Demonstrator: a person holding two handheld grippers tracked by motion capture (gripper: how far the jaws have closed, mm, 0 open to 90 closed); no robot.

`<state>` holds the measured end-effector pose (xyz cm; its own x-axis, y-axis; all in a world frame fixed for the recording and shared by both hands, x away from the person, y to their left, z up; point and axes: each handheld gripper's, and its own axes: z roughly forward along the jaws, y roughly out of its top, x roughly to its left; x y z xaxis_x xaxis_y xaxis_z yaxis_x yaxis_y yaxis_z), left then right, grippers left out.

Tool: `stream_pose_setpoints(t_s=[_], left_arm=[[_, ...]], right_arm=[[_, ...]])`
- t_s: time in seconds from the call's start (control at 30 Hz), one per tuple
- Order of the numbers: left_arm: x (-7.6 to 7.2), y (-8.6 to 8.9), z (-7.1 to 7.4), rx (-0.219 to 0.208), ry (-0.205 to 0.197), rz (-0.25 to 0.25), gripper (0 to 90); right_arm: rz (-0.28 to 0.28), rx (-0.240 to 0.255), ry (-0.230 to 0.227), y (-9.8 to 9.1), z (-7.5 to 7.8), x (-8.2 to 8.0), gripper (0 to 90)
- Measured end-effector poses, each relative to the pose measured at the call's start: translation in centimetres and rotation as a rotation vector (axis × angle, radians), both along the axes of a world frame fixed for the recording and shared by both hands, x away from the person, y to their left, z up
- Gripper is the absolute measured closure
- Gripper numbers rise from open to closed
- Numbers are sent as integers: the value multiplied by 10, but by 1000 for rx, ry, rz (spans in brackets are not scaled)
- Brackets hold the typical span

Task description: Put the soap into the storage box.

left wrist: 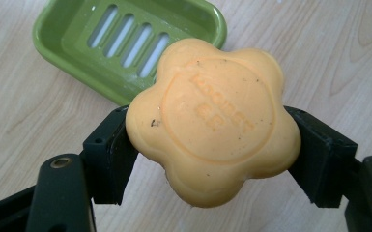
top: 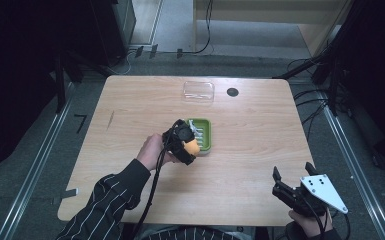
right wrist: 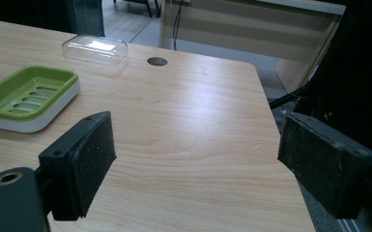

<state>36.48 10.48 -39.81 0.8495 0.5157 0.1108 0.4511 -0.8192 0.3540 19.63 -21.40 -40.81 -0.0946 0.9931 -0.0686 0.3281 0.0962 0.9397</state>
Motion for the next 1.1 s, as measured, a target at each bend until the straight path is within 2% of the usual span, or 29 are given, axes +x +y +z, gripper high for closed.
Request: stream_pose_setpoints(t_s=[0.3,0.5,0.53,1.1], left_arm=[[12,3,5,-10,-12,13,266],[14,4,6,-19,-14,19,266],[15,3,6,-10,-12,13,267],[36,-11,11,-39,-36,14,267]], right_arm=[[2,-3,-1,1,0,0,137],[2,-3,-1,0,0,0,137],[2,-1,0,0,0,0,137],[2,-1,0,0,0,1,137]])
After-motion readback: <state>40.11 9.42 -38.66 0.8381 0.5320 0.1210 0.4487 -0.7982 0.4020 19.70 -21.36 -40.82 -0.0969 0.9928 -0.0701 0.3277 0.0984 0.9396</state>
